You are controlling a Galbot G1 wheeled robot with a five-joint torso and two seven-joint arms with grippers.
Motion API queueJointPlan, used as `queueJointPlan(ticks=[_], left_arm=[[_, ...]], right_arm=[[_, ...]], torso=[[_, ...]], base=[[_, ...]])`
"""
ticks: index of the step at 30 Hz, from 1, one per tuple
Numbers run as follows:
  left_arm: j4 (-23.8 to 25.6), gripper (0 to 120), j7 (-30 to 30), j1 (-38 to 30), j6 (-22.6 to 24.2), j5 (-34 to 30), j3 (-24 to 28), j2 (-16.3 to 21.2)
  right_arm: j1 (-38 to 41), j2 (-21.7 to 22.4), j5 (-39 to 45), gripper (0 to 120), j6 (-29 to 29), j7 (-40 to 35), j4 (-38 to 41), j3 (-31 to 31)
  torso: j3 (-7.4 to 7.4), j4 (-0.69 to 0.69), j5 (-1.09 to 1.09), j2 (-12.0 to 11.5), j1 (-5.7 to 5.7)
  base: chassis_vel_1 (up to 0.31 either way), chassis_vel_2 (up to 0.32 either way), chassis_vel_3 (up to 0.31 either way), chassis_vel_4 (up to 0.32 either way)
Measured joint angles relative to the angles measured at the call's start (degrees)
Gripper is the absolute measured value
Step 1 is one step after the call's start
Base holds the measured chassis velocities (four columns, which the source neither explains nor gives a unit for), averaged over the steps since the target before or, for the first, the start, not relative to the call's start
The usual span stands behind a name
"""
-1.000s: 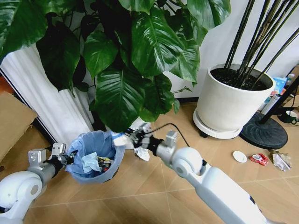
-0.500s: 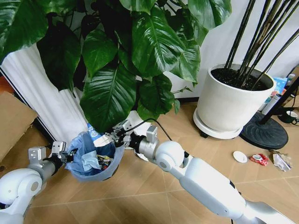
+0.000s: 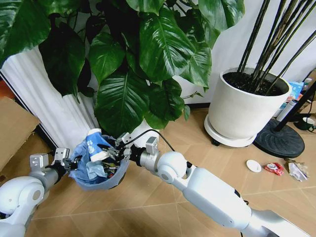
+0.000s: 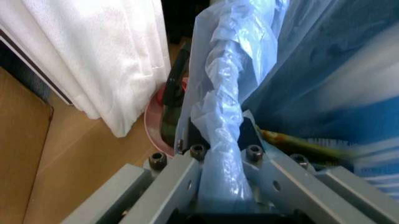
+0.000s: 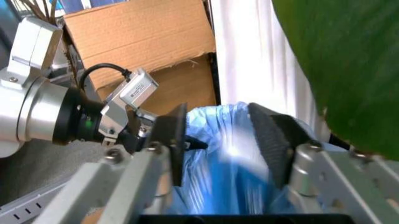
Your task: Pick up the trash bin and place the garbage on the floor into it.
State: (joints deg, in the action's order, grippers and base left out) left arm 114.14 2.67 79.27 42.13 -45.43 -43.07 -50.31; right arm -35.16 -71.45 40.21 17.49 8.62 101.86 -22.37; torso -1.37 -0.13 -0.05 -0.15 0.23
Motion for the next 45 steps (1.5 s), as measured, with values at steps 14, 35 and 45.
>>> queueJointPlan(ticks=[14,35,45], left_arm=[[-0.30,0,0.00,0.15,0.00,0.22,-0.45,-0.30],[-1.54,0,0.03,-0.02,0.00,0.46,-1.10,-0.93],[-0.66,0,-0.01,0.30,0.00,0.35,-1.34,-0.89]], right_arm=[[-2.47,1.91,-0.50,94,-0.24,-3.42,2.58,3.22],[-18.12,13.34,-1.30,100,0.57,-6.18,9.70,16.71],[-20.24,10.51,-7.34,100,-2.68,-6.52,-1.86,21.69]], torso=[[0.00,0.00,0.01,0.00,0.00],[0.00,-0.01,0.01,0.00,0.00],[0.00,0.00,0.01,0.01,0.00]], base=[[0.000,0.000,0.000,0.000],[0.000,0.000,0.000,0.000],[0.000,0.000,0.000,0.000]])
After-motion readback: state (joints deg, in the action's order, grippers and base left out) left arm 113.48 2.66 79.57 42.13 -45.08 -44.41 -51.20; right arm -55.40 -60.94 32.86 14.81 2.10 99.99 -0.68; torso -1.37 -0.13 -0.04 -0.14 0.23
